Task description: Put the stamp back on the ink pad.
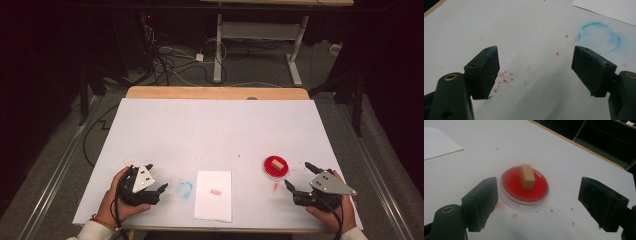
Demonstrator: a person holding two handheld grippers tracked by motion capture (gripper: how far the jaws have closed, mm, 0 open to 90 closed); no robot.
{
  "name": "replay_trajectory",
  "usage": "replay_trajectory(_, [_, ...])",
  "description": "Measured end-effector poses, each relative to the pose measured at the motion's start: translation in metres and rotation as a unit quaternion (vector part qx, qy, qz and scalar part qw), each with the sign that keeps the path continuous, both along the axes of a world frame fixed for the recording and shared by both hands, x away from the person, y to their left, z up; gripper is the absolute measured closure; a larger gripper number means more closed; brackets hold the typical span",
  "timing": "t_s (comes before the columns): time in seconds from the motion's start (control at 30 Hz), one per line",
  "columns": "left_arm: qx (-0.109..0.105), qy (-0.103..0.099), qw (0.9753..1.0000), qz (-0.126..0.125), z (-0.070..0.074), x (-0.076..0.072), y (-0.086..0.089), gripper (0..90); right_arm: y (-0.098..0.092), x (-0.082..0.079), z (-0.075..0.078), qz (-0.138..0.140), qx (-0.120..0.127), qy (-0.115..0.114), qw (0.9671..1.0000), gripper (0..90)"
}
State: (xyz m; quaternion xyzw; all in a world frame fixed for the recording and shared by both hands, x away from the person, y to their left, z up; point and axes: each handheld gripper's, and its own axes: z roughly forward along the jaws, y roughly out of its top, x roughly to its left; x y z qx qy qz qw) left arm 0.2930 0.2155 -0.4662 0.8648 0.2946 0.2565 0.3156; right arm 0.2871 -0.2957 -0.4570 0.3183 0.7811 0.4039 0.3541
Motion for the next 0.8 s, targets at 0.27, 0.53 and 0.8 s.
replay_trajectory(0.27, [0.003, 0.001, 1.0000, -0.001, 0.0000, 0.0004, 0.0000, 21.8, 0.0020, 0.0004, 0.0004, 0.002, 0.000, 0.000, 1.0000, 16.4])
replay_trajectory(0.53, [0.003, 0.001, 1.0000, 0.000, 0.0001, -0.0001, -0.0007, 21.7, 0.0021, -0.0004, 0.0017, 0.003, 0.001, -0.003, 1.0000, 16.4])
replay_trajectory(0.8, [0.004, 0.000, 1.0000, 0.000, 0.0005, -0.0002, -0.0002, 21.8, 0.0038, -0.0007, 0.0018, 0.005, -0.003, -0.005, 1.0000, 16.4])
